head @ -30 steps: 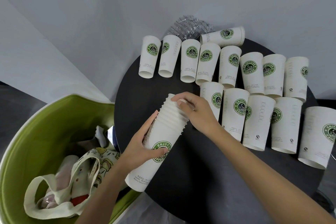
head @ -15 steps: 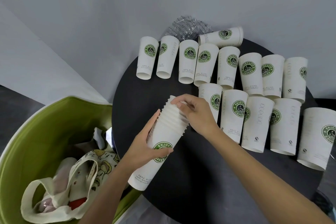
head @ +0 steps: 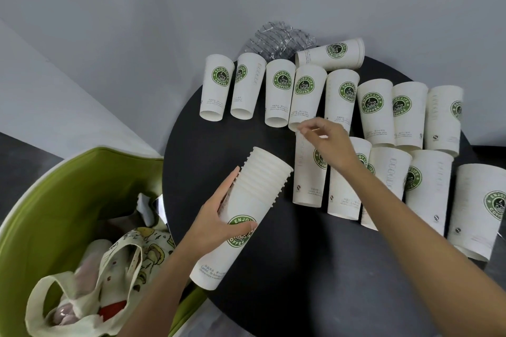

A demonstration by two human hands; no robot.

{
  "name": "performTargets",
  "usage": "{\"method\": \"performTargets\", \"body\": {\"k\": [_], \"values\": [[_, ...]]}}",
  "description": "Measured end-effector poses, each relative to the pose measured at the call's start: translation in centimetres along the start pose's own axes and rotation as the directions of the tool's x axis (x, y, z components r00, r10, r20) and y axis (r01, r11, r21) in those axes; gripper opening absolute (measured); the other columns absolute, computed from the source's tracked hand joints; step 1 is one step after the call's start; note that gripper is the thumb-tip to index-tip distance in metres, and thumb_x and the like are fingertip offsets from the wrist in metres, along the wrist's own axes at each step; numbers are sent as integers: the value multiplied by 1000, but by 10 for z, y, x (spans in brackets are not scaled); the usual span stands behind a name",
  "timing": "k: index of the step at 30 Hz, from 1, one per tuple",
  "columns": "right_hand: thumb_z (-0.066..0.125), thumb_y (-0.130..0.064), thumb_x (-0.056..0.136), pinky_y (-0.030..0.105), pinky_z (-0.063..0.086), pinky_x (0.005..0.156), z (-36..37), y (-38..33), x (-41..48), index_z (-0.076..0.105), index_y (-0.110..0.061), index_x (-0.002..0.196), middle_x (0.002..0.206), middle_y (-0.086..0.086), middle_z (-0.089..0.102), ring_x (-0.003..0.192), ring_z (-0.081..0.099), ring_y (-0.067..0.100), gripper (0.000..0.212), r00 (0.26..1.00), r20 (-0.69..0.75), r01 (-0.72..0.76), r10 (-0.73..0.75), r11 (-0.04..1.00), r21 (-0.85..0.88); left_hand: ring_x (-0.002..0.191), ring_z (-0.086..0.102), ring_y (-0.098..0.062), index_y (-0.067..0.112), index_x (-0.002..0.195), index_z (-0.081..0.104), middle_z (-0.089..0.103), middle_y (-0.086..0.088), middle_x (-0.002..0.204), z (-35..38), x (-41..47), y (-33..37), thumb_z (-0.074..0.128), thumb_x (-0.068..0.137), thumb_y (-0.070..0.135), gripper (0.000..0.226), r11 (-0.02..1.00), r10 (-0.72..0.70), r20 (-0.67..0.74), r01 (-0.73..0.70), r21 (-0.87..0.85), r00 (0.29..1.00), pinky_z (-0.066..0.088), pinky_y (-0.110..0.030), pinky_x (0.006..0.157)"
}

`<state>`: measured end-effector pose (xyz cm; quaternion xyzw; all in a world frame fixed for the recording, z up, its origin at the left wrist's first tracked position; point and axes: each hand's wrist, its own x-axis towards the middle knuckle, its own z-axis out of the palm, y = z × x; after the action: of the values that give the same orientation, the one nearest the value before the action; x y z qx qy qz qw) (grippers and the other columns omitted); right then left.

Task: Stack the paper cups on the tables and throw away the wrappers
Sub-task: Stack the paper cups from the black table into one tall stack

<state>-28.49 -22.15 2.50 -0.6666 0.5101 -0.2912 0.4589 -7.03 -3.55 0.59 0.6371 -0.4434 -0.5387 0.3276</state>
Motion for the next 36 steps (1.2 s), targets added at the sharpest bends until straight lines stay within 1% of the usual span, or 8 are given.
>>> {"method": "performTargets", "body": {"k": [5, 9, 12, 17, 22, 28, 33, 36], "values": [[57, -16, 92, 11, 39, 77, -16, 17, 24, 68, -18, 96, 101, -7, 63, 84, 55, 4, 12, 997, -77, -28, 19, 993, -111, 121, 55, -3, 60, 140, 25, 49, 25, 139, 0, 4, -1, 85, 72, 13, 103, 1000, -12, -2, 12, 19, 1000, 52, -21, 93], [59, -15, 91, 20, 37, 84, -22, 26, 36, 70, -13, 97, 99, -6, 60, 92, 55, 10, 12, 1000, -9, -13, 11, 973, -229, 124, 56, -9, 56, 144, 24, 49, 19, 142, 0, 8, -2, 84, 73, 13, 103, 999, -18, 2, 18, 26, 1000, 51, -27, 97], [59, -15, 90, 21, 37, 83, -23, 29, 42, 70, -13, 93, 97, -3, 61, 91, 55, 12, 11, 996, 73, -34, 57, 956, -290, 122, 56, -5, 58, 142, 25, 50, 20, 141, 1, 10, -2, 84, 73, 11, 103, 1000, -20, -12, 21, 21, 1000, 51, -21, 93], [63, -20, 88, 22, 43, 83, -20, 35, 49, 69, -24, 81, 95, 1, 70, 95, 61, 15, 10, 975, 157, -118, 159, 964, -240, 122, 56, -3, 51, 146, 25, 50, 20, 141, 3, 10, -4, 84, 73, 8, 103, 1000, -28, -12, 28, 3, 1000, 51, -16, 89], [63, -23, 87, 39, 44, 100, -18, 37, 51, 69, -34, 75, 94, -11, 70, 104, 60, 12, 18, 966, 201, -116, 166, 964, -237, 120, 58, -5, 55, 142, 24, 51, 19, 140, 3, 11, -6, 83, 74, 9, 102, 1000, -30, -10, 30, 1, 999, 52, -16, 87], [60, -12, 90, 30, 42, 100, -16, 34, 47, 72, -20, 86, 92, -8, 69, 100, 60, 9, 15, 968, 212, -90, 134, 974, -207, 117, 57, 2, 47, 147, 24, 52, 21, 137, 2, 9, -4, 82, 74, 5, 102, 999, -38, -26, 37, -5, 999, 50, -11, 83], [59, -9, 90, 25, 40, 98, -16, 29, 39, 70, -20, 85, 87, -24, 64, 93, 58, -3, 17, 977, 196, -54, 83, 987, -150, 120, 56, 1, 51, 144, 25, 51, 25, 137, -1, 6, -6, 83, 74, 6, 102, 999, -34, -34, 34, -5, 999, 50, -12, 85], [58, -10, 91, 26, 41, 98, -17, 28, 32, 70, -26, 84, 88, -25, 65, 98, 59, 2, 21, 985, 161, -38, 60, 991, -131, 119, 55, 3, 52, 143, 25, 51, 25, 137, -2, 3, -5, 83, 74, 6, 101, 1000, -28, -40, 28, 0, 999, 49, -9, 84]]}}
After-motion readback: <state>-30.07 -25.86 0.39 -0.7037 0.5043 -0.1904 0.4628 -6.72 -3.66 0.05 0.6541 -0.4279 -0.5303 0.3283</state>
